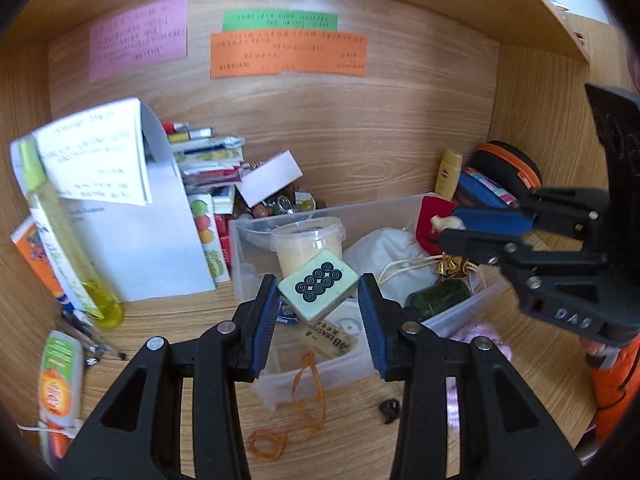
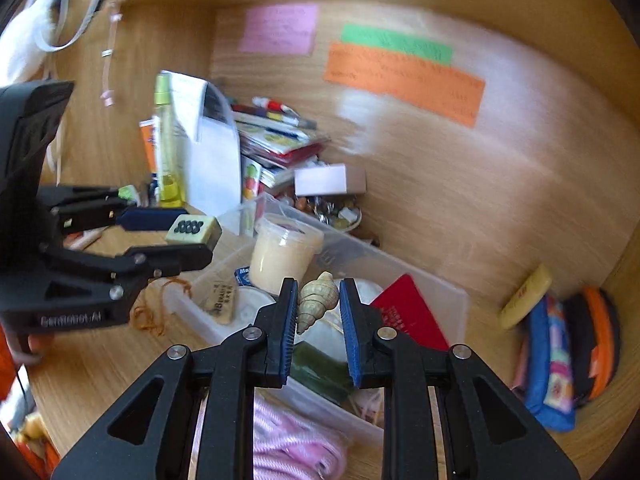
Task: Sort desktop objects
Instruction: 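Carry the shell and white dotted block over the clear box, then open the right tool to drop the shell while the left drops the dotted block, then withdraw both tools and move toward the pink rope bag and black clip, then grasp the black hair clip with the left tool while the right grasps the pink rope bag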
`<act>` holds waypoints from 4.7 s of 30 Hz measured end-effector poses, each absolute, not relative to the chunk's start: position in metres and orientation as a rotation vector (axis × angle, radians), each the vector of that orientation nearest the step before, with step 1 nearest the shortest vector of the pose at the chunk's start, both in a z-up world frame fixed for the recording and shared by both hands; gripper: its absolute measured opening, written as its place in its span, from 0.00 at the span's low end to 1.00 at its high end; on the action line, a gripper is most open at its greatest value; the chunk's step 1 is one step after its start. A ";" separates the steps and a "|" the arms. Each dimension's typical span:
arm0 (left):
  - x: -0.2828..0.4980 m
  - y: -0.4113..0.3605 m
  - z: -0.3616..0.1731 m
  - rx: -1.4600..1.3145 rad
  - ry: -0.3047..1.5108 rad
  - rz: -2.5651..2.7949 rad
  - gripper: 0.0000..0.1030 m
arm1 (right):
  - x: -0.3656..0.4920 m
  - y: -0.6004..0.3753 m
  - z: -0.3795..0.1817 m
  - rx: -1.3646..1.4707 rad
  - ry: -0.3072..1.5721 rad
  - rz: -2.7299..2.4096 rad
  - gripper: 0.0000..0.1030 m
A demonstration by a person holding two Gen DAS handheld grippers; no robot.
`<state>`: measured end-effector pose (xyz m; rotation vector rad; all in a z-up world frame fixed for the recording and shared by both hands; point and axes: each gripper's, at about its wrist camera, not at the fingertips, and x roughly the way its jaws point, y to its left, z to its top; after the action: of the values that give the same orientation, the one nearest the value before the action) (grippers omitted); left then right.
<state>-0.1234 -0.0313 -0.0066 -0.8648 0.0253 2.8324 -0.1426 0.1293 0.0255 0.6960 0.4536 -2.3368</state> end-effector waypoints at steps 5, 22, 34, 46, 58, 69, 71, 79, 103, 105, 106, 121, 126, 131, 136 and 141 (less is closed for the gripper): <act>-0.141 -0.018 -0.021 -0.928 -0.002 2.799 0.39 | -0.154 0.129 0.012 0.755 0.420 -2.342 0.19; -0.145 -0.012 -0.037 -0.987 0.063 2.799 0.49 | -0.171 0.121 -0.019 0.866 0.453 -2.327 0.19; -0.132 -0.026 -0.027 -0.897 -0.031 2.853 0.73 | -0.156 0.124 -0.006 0.765 0.475 -2.379 0.44; -0.101 -0.035 -0.026 -0.851 -0.021 2.896 0.77 | -0.133 0.164 0.008 0.712 0.329 -2.448 0.77; -0.065 -0.055 -0.037 -0.836 -0.106 2.915 0.81 | -0.066 0.182 -0.007 0.686 0.378 -2.457 0.99; -0.049 -0.033 -0.057 -0.936 0.068 2.808 0.75 | -0.083 0.213 -0.040 0.926 0.320 -2.435 0.99; -0.050 -0.025 -0.060 -0.966 0.101 2.768 0.66 | -0.085 0.220 -0.042 0.947 0.349 -2.440 0.99; -0.071 0.005 -0.076 -1.105 0.186 2.634 0.53 | -0.100 0.223 -0.060 1.054 0.441 -2.275 0.99; -0.096 0.011 -0.085 -1.183 0.161 2.538 0.19 | -0.119 0.160 -0.069 1.103 0.591 -2.020 0.99; -0.092 0.006 -0.080 -1.148 0.145 2.559 0.19 | -0.118 0.157 -0.067 1.086 0.592 -2.032 0.99; -0.089 0.002 -0.078 -1.132 0.138 2.572 0.19 | -0.116 0.156 -0.066 1.072 0.593 -2.044 0.96; -0.065 -0.037 -0.067 -1.032 -0.010 2.658 0.19 | -0.063 0.173 -0.060 1.074 0.620 -1.920 0.58; -0.053 -0.041 -0.061 -0.999 -0.031 2.670 0.19 | -0.058 0.168 -0.054 1.006 0.736 -2.025 0.79; -0.039 -0.046 -0.059 -0.994 -0.024 2.688 0.19 | -0.074 0.149 -0.053 1.040 0.725 -1.989 0.79; -0.027 -0.056 -0.058 -0.996 -0.033 2.715 0.19 | -0.088 0.126 -0.063 1.047 0.692 -1.914 0.82; -0.023 -0.065 -0.058 -0.994 -0.060 2.734 0.19 | -0.094 0.109 -0.064 1.042 0.667 -1.831 0.89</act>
<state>-0.0231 -0.0649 -0.0578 -0.9945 -0.0598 2.7343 -0.0944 0.1091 -0.0637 1.0421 0.6666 -1.8315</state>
